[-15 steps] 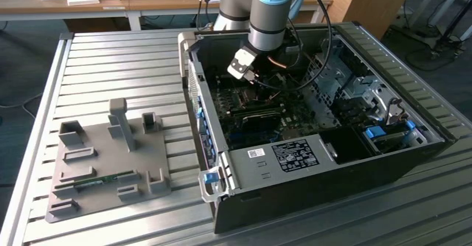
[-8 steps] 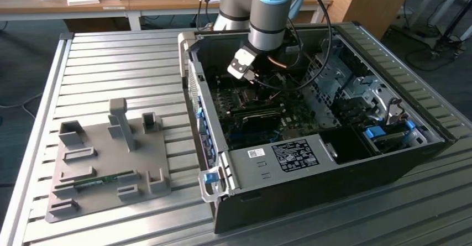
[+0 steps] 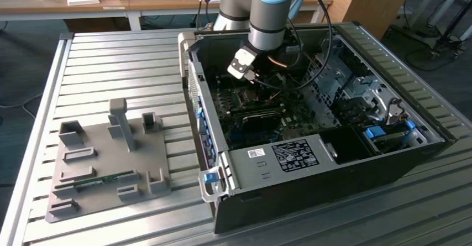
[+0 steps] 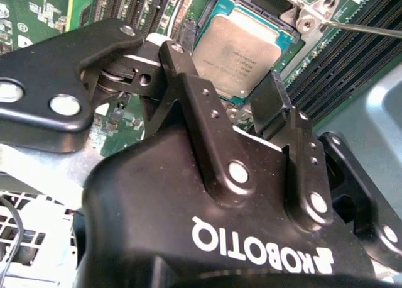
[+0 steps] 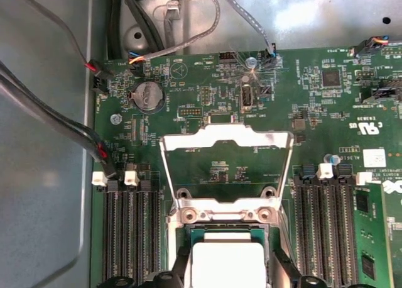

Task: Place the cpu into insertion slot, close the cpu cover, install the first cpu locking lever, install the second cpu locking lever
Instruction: 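Place the cpu into insertion slot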

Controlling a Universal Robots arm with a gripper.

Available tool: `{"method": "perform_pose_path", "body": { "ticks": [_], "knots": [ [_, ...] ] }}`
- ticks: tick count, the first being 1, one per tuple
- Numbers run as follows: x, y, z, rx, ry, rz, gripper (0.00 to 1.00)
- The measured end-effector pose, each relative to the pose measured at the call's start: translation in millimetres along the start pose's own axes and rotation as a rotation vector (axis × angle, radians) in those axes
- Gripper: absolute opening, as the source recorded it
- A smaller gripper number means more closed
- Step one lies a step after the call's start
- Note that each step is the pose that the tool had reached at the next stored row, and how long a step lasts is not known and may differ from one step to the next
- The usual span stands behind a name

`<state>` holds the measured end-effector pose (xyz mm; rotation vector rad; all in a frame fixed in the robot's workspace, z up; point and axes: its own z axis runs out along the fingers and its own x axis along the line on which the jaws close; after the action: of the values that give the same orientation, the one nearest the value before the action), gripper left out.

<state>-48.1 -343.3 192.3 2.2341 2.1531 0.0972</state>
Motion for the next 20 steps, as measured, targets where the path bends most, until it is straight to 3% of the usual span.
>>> {"method": "perform_pose_path", "body": {
  "ticks": [15,20],
  "knots": [
    [0.0,0.2,-2.6,0.0000,0.0016,0.000,0.62],
    [0.1,0.6,-8.7,0.0000,0.0016,0.000,0.62]
  ]
}}
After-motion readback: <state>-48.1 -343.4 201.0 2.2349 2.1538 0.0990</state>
